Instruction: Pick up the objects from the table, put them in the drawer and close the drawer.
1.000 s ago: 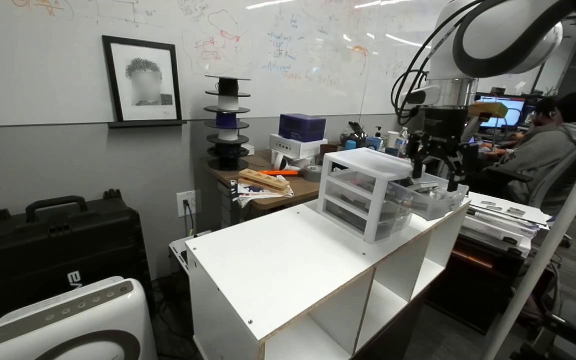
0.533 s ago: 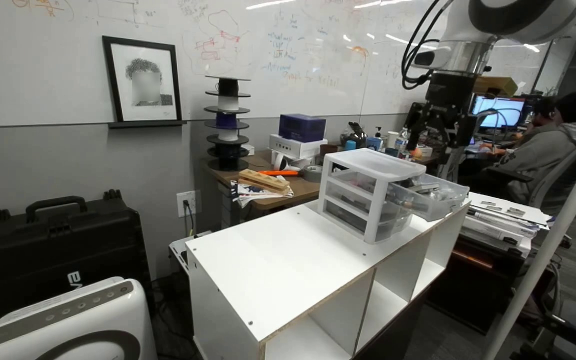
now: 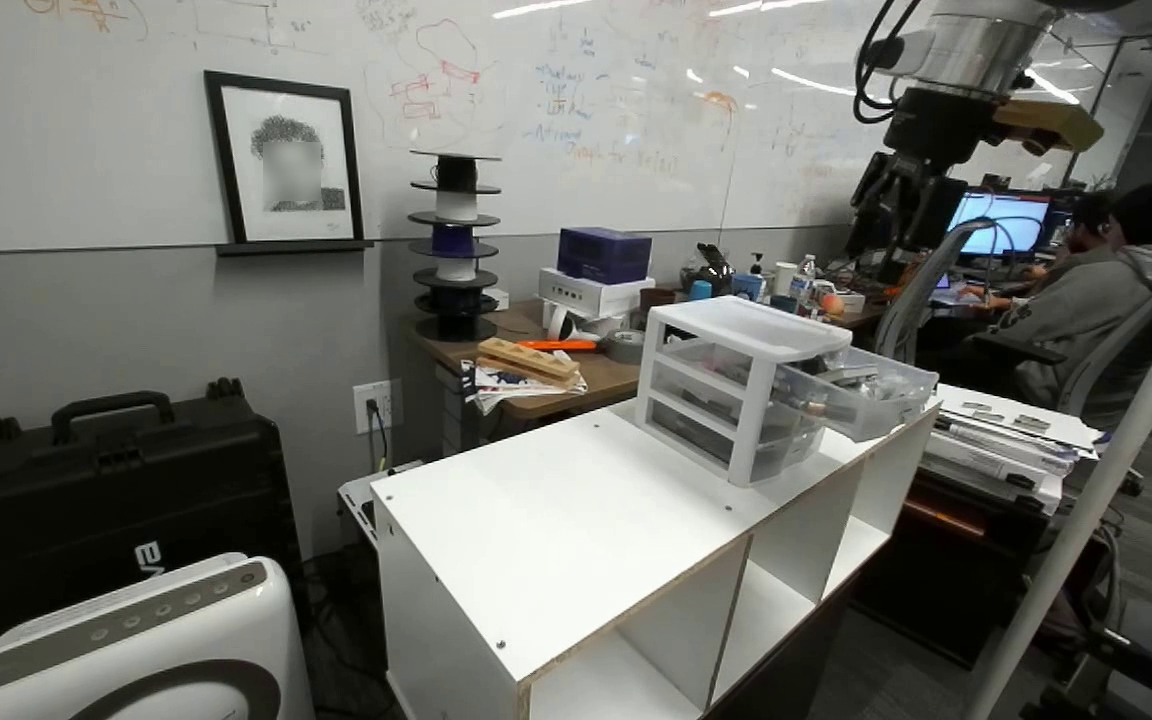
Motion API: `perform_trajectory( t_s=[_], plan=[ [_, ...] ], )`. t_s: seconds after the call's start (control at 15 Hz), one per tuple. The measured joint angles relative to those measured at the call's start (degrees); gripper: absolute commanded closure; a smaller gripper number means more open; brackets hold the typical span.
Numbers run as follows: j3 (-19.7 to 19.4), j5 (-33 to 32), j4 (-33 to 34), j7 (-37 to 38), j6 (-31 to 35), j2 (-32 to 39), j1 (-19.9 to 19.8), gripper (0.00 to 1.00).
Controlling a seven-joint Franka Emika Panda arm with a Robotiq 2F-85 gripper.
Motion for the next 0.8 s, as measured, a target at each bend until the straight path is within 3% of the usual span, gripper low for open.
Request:
perform_trajectory(
  t_s=[0.33,0.8],
  plan=[
    [1.95,-6.05,-6.45,20.97,-3.97,-5.6,-0.2,0.0],
    [4.2,-6.04,-14.04,36.04,-13.13,-15.55,1.38,0.0]
  ],
)
